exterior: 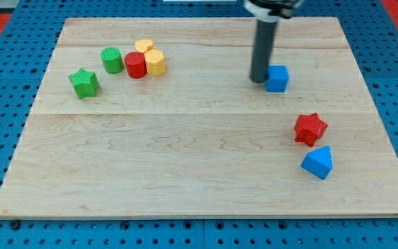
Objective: Push the blue cube closer to the red star
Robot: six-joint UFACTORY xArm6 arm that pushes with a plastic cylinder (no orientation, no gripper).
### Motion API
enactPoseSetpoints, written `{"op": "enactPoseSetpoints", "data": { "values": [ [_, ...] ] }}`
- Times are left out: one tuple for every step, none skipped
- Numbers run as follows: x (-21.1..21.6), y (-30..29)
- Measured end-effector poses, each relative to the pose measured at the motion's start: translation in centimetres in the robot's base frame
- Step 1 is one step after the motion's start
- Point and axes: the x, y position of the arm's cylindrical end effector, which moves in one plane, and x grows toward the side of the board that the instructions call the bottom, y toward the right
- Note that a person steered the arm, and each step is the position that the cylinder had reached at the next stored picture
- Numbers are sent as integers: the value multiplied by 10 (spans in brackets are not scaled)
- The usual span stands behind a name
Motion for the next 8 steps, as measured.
{"op": "enactPoseSetpoints", "data": {
  "values": [
    [-6,-22],
    [-9,-12],
    [-12,41],
    [-27,59],
    [1,103],
    [21,91],
    [-1,75],
    [-3,52]
  ]
}}
